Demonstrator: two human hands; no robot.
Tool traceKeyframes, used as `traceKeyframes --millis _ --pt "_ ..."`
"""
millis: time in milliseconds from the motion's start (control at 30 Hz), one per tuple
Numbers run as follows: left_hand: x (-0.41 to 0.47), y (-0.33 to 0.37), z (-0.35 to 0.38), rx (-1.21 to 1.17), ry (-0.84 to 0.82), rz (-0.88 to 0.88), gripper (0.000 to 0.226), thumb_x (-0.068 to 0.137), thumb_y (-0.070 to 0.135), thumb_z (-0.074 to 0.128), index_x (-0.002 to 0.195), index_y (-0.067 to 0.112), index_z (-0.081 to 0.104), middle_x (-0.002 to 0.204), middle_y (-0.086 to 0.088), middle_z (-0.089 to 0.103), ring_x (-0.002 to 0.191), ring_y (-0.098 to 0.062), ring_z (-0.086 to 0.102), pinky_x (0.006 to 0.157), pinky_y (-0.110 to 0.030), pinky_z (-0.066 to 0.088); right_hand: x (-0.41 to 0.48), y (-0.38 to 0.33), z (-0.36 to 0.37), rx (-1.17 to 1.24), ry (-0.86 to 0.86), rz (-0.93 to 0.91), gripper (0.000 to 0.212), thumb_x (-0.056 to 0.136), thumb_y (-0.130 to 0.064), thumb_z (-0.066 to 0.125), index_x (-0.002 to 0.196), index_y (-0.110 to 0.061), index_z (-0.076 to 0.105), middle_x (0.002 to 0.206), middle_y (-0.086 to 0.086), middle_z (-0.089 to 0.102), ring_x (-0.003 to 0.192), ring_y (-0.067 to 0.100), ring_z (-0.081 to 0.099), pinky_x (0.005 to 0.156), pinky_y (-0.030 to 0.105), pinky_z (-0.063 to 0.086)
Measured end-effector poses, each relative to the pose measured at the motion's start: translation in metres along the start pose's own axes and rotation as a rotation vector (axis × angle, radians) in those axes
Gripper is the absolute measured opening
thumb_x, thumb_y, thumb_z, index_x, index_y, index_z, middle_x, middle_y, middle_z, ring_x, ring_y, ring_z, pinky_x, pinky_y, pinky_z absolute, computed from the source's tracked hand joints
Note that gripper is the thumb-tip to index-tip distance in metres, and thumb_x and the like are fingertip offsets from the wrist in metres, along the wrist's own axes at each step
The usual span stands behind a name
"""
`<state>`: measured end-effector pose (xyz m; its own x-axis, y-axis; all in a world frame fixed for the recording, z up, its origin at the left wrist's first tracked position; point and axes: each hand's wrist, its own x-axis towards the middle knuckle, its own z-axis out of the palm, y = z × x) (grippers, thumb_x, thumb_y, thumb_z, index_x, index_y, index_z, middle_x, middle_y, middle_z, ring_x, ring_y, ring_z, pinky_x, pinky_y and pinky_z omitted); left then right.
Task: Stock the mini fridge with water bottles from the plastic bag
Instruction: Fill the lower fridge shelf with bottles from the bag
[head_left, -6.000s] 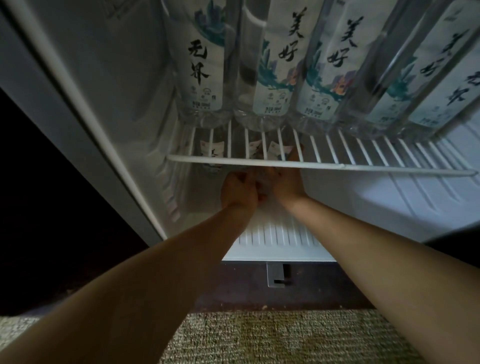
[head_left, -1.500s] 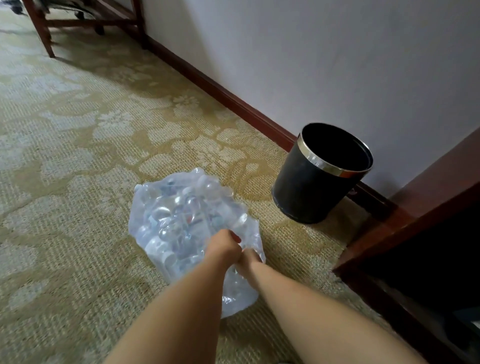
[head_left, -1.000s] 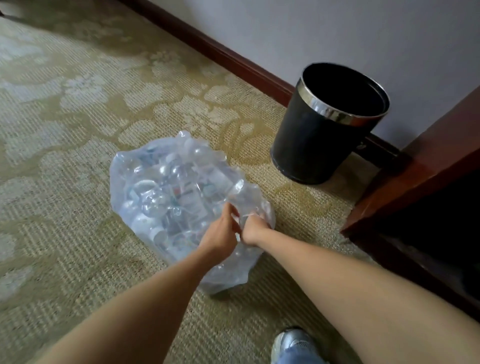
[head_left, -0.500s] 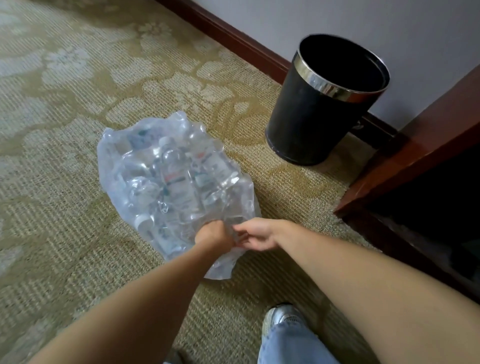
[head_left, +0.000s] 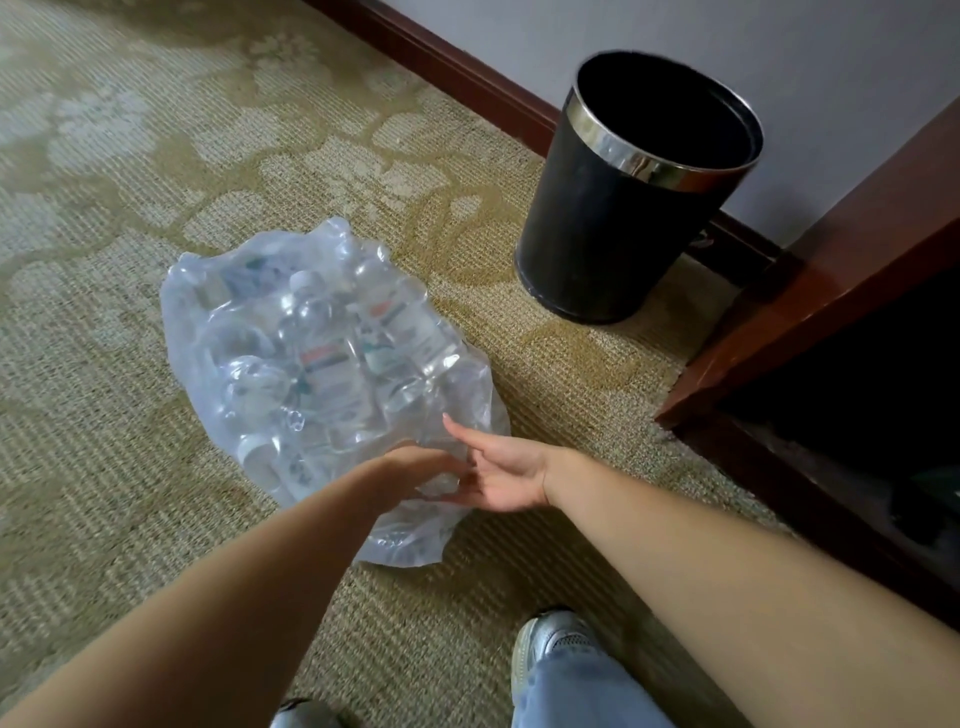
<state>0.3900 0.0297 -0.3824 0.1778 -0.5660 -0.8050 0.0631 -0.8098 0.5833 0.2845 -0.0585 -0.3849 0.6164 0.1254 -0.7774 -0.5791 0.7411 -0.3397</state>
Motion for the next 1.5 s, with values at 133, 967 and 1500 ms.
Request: traceKeyframes --millis 133,967,1500 --pt "0.004 -0.005 -0.001 -0.056 -0.025 0.098 0.031 0.088 0.036 0.063 0.114 0.019 0.066 0.12 -0.016 0.063 0.102 -0.024 0.063 0.089 -0.035 0.05 -0.003 -0.001 -0.004 -0.013 0.018 -0.052 0.062 0.093 -0.054 0.042 0.142 -0.016 0.044 0.121 0.015 0.057 0.124 0.027 0.05 0.107 0.038 0.038" --pt "-0.008 -0.052 0.003 -0.262 0.41 0.537 0.043 0.097 0.042 0.038 0.091 0.016 0.071 0.079 -0.001 0.075 0.077 -0.014 0.072 0.069 -0.023 0.057 0.01 -0.008 0.007 0.072 0.283 -0.046 0.044 0.06 -0.038 0.086 0.094 -0.014 0.07 0.111 0.012 0.066 0.093 0.03 0.068 0.068 0.038 0.061" --pt "0.004 -0.026 -0.005 -0.373 0.307 0.21 0.049 0.067 0.066 0.067 0.089 0.022 0.065 0.072 -0.003 0.074 0.06 -0.02 0.072 0.048 -0.022 0.054 -0.006 0.004 -0.015 0.096 0.096 -0.131 0.061 0.065 -0.03 0.079 0.115 -0.003 0.058 0.091 0.014 0.07 0.08 0.023 0.07 0.079 0.034 0.057"
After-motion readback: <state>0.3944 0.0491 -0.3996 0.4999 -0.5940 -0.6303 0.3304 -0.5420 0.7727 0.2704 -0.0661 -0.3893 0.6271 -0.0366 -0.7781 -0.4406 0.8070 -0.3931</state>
